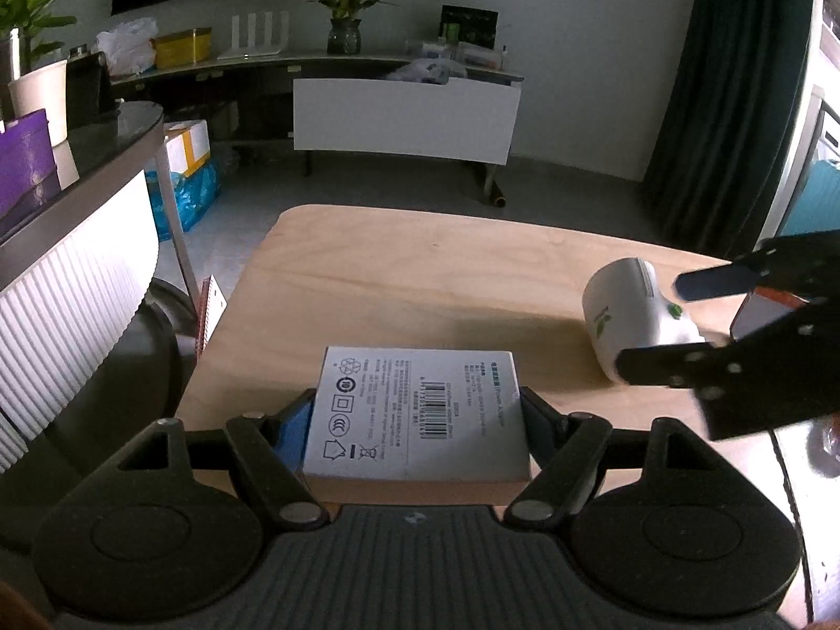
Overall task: Organize rigid objects
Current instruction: 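Close the right gripper on the white plug unit, then carry the white charger box and white plug unit toward the foam tray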
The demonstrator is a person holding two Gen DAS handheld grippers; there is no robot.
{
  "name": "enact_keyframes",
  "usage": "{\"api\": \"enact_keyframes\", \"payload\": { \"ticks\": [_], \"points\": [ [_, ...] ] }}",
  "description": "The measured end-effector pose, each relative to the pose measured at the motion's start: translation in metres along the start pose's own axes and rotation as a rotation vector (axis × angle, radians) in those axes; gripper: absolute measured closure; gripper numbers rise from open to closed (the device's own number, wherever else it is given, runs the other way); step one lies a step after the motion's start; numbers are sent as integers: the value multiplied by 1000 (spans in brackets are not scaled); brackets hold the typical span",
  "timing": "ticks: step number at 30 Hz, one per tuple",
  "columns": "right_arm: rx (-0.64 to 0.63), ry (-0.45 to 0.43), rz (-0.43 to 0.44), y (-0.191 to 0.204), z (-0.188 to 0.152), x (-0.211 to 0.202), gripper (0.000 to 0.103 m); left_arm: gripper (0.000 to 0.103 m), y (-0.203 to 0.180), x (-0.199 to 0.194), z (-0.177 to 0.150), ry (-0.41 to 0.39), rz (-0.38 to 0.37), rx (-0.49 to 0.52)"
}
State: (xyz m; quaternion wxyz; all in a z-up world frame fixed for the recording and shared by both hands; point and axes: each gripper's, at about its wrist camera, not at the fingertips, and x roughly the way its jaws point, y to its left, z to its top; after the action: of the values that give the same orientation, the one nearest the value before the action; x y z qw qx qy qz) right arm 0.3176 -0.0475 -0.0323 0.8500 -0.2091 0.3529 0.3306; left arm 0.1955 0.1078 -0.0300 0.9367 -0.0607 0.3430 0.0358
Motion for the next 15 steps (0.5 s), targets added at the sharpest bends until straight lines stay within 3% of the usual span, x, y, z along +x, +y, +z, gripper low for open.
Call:
{"api": "enact_keyframes", "payload": {
  "ticks": [4, 5, 6, 15],
  "points": [
    [16, 22, 11, 0, -3, 16, 11, 24, 3, 0, -1, -1, -8, -20],
    [43, 18, 25, -1, -4, 16, 21, 24, 3, 1, -2, 0, -6, -23],
    [77, 18, 34, -1, -5, 15, 23, 24, 4, 1, -3, 0, -6, -26],
    [290, -29, -14, 13, -23, -29, 23, 24, 3, -16, -5, -26, -3, -43]
  ]
}}
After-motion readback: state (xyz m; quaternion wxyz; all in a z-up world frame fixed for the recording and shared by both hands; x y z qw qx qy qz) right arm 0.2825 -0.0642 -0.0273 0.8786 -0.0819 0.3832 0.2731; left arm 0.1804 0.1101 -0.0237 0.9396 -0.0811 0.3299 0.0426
